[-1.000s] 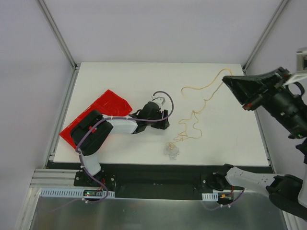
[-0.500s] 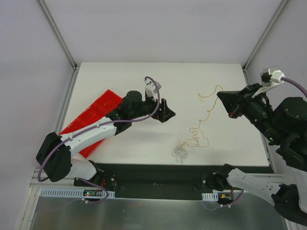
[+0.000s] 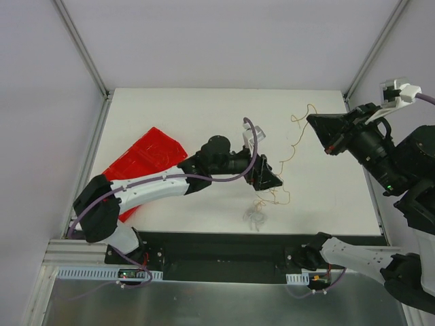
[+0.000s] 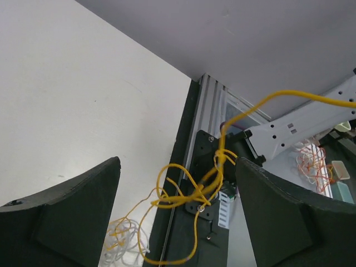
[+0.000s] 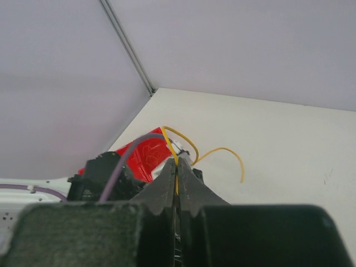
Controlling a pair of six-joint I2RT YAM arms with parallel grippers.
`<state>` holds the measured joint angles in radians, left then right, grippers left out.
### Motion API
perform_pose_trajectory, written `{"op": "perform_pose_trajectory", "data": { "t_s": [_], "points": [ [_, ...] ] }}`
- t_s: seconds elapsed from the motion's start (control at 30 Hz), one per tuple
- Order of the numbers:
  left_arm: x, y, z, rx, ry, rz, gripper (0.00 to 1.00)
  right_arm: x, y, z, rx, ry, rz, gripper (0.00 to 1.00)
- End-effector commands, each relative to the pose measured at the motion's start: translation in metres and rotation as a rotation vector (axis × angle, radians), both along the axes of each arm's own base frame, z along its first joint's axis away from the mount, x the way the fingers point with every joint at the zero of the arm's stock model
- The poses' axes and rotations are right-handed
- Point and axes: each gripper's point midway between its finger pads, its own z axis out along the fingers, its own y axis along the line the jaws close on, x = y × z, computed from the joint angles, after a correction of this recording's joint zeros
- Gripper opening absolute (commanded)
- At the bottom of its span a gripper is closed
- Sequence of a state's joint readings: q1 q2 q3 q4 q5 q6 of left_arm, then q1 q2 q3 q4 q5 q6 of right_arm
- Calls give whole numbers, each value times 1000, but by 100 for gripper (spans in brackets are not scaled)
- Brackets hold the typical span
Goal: Untangle the cables
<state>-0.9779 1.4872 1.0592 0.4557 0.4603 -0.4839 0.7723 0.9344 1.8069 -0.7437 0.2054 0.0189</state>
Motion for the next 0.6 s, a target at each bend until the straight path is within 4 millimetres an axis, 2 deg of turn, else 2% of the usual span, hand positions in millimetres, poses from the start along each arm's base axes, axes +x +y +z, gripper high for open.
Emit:
{"op": "perform_pose_trajectory", "data": {
  "t_s": [0.0, 0.07, 0.17, 0.2, 0.27, 0.33, 0.43, 0.5, 0.57],
  "points": [
    [17, -23, 10, -48, 48, 39, 82, -4, 3, 49, 111, -86, 22, 1],
    [33, -29, -8, 3, 90, 109, 74, -3, 8, 60, 127, -99, 38, 1],
    [67, -30, -52, 189, 135, 236, 65, -2, 13, 79, 164, -131, 58, 0],
    [78, -20, -77, 309, 168, 293, 62, -1, 15, 85, 169, -146, 62, 0],
    [117, 5, -119, 447, 194, 427, 61, 0, 12, 98, 174, -184, 47, 1],
    [136, 31, -152, 526, 225, 486, 60, 6, 7, 107, 150, -215, 7, 0],
    [154, 67, -186, 595, 272, 545, 60, 7, -3, 120, 142, -252, -39, 1],
    [159, 88, -206, 644, 284, 573, 59, 5, -9, 133, 151, -296, -54, 0],
    [160, 104, -216, 671, 297, 594, 59, 3, -19, 145, 160, -337, -87, 0]
  ]
}}
